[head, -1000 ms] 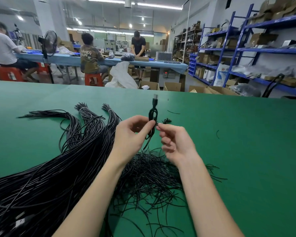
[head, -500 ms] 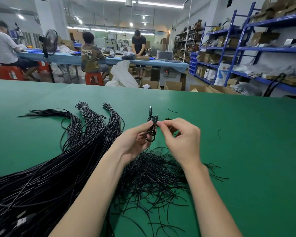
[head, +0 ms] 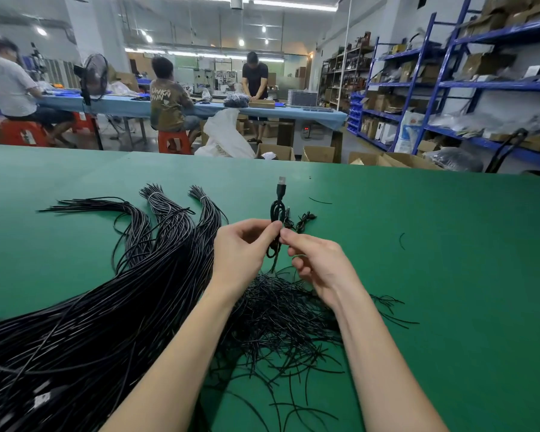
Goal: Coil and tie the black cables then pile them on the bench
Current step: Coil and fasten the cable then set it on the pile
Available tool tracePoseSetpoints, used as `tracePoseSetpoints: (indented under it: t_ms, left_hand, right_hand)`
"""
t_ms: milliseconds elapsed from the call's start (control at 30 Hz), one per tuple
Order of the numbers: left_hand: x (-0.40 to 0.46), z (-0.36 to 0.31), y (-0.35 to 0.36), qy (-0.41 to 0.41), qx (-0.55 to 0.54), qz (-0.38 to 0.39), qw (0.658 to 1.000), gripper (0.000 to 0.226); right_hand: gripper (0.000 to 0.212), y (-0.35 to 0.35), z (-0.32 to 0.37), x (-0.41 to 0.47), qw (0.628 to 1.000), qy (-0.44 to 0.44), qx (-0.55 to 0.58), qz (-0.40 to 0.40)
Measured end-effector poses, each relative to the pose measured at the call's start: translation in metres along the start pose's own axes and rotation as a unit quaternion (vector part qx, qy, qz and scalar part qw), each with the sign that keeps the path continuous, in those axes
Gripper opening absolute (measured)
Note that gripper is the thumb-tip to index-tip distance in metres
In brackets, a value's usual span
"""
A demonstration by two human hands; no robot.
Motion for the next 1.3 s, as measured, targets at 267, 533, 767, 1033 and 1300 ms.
tracePoseSetpoints:
  t_ms: [267,533,767,1033,1300]
  left_hand:
    - [-0.01,0.019,0.016,-0.118,-0.066,0.004,0.991,0.012]
    - [-0.01,0.027,0.015,-0.206,-0.114,0.026,0.971,0.019]
    - [-0.014,0.043,0.007,-0.237,-0.077,0.001,0.968,0.02]
    - [-0.011,0.045,0.008,-0.228,-0.045,0.023,0.972,0.018]
    - [-0.01,0.049,-0.002,-0.201,0.022,0.012,0.979,0.013]
  right_hand:
    - [0.04,-0.023,-0.002,0.0,0.995,-0.011,-0.089,-0.042]
    - [0.021,-0.012,0.004,0.001,0.992,-0.088,-0.085,-0.021]
    - [0.022,-0.004,-0.004,0.001,0.989,-0.061,-0.13,0.045]
    - [0.009,-0.024,-0.013,0.007,0.997,-0.036,-0.058,-0.035]
    - [0.008,-0.056,-0.019,0.016,0.99,-0.026,-0.016,-0.139]
Point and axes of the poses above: each hand's wrist, its own x-axis towards the middle knuckle, its own y-axis out of the palm, z = x × y, the point moved 6 cm from there along x, towards the middle knuckle, and after that the axes turned 1 degree about -y, right-handed, at the moved point
